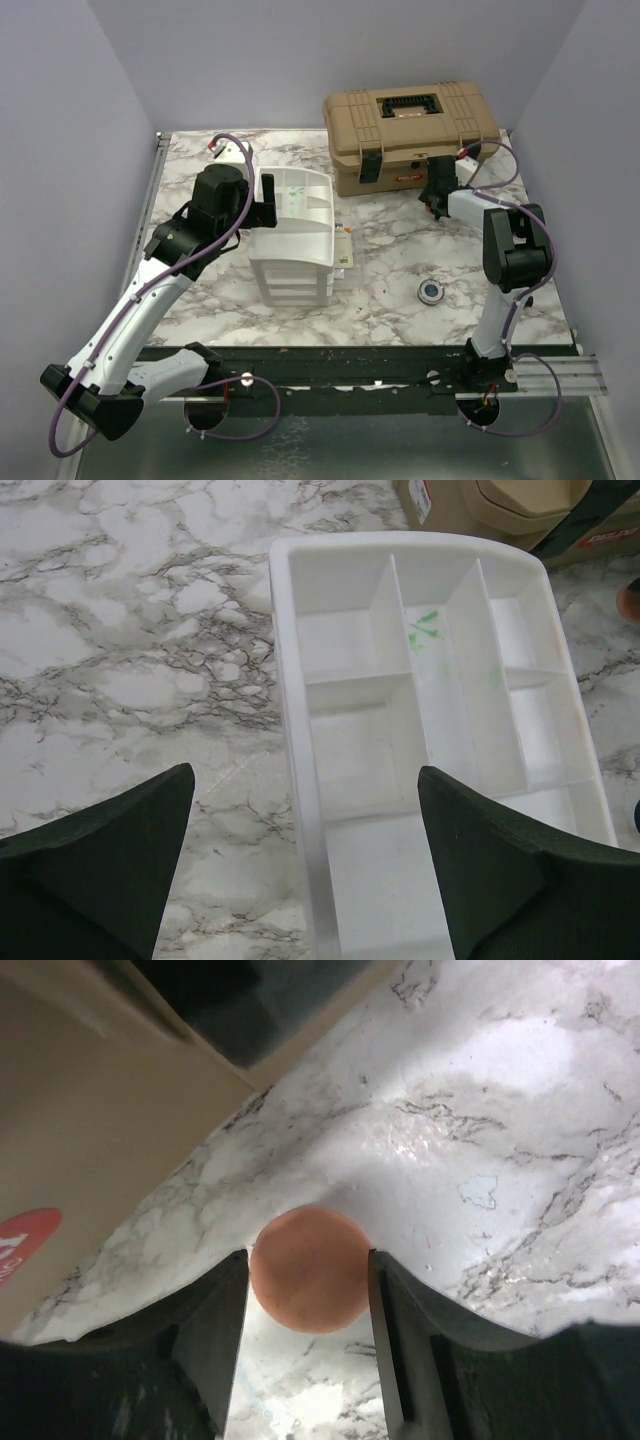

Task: Organize the makeup
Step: Pick up the makeup tool from the center of the board.

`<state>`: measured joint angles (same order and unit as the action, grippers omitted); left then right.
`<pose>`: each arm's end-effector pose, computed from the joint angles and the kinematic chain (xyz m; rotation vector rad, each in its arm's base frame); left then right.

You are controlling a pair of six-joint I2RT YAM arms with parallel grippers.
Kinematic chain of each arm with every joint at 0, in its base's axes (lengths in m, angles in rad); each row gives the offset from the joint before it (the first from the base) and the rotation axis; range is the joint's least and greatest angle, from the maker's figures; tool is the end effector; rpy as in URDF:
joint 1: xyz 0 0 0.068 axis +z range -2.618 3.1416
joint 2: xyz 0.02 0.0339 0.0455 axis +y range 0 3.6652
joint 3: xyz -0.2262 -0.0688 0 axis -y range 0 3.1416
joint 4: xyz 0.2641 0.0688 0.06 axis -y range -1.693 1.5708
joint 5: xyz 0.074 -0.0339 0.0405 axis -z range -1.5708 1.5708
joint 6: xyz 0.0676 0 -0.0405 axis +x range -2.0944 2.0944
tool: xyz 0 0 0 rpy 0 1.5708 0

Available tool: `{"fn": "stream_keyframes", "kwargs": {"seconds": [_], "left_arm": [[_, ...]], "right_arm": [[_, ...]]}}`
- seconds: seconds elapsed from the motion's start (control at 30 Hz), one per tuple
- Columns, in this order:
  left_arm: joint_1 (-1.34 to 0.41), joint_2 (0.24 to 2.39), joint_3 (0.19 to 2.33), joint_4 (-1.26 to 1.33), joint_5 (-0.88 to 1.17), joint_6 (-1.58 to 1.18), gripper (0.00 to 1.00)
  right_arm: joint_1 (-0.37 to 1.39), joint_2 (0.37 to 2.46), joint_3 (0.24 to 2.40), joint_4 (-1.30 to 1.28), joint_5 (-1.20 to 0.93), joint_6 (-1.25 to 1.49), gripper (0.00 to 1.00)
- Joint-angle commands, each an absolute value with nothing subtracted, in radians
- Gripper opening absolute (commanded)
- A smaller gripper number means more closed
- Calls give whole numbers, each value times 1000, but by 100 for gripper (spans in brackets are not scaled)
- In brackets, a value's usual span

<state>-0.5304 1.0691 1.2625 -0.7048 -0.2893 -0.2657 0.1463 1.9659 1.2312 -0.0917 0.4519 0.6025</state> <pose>0.2512 -0.1250 0.3535 0.0975 2.0622 -0.1906 0.4343 0.0342 0.0906 0.7180 2.1843 -0.1630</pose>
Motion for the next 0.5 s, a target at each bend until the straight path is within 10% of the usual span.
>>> {"fn": "stream_keyframes", "kwargs": {"seconds": [0.0, 0.47], "left_arm": [[-530, 1033, 1246, -706, -308, -277, 95], [-529, 959, 1212, -725, -289, -322, 95]], "right_arm": [[142, 1985, 1157, -286, 360, 601, 54], [153, 1909, 1039, -263, 260, 554, 35]]}}
